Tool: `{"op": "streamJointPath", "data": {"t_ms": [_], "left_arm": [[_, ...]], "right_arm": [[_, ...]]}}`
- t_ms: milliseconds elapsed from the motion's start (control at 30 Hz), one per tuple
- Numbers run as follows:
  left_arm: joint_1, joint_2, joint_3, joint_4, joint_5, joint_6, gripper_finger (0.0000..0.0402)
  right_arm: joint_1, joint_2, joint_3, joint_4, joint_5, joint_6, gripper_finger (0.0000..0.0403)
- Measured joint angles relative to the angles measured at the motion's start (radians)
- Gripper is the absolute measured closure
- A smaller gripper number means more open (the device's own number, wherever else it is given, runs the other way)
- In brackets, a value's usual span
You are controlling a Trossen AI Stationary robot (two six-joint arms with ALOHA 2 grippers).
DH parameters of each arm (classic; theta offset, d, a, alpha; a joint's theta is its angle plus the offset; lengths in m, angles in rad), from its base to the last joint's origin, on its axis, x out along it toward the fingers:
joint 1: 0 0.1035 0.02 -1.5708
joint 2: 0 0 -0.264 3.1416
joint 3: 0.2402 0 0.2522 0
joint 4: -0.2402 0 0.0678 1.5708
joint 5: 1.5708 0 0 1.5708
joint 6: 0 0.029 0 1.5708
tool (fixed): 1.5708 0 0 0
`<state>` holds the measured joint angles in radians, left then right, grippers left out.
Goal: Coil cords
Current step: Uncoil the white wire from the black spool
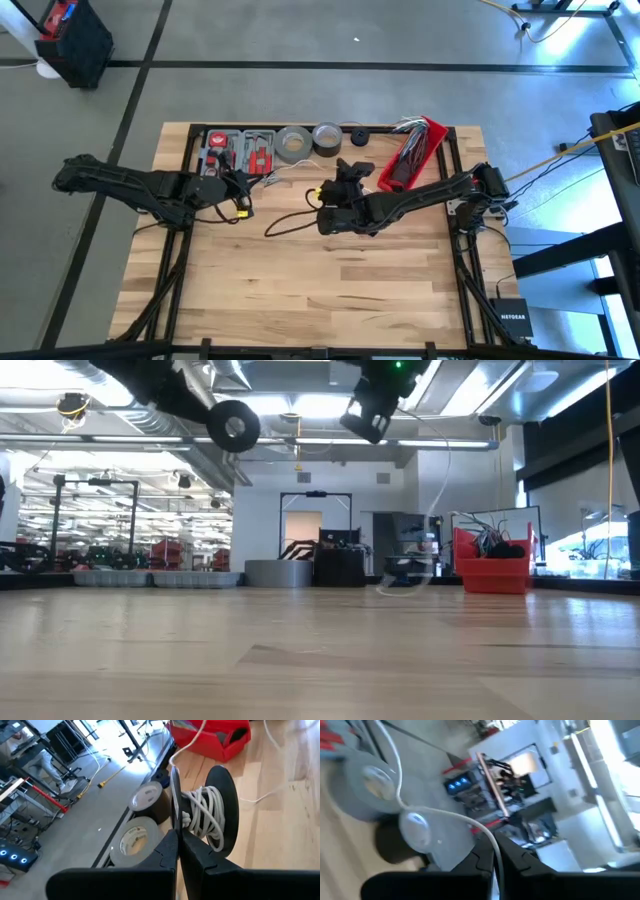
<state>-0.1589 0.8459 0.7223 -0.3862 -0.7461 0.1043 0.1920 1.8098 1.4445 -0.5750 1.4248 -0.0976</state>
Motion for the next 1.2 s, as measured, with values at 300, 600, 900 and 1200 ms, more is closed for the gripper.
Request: {"op": "streamJointPath", "data": {"t_ms": [300, 600, 900, 1200], "left_arm": [[-0.001, 0.0, 0.0, -0.05, 0.003, -0.023, 0.04], [-0.001, 0.0, 0.0, -0.048, 0.003, -0.014, 0.04], [0.0, 0.0, 0.0, -0.044, 0.003, -0.018, 0.04], [0.0, 0.0, 0.0, -0.031, 0.005, -0.015, 0.04]], "right_arm": [[0.004, -0.003, 0.0, -0.016, -0.448, 0.042, 0.0306], [0.005, -0.003, 0.0, -0.009, -0.936, 0.041, 0.0232], [0.005, -0.003, 0.0, 0.2, -1.108, -0.123, 0.0228], [-0.09, 0.063, 0.001, 0.406, -0.958, -0.175, 0.0228]]}}
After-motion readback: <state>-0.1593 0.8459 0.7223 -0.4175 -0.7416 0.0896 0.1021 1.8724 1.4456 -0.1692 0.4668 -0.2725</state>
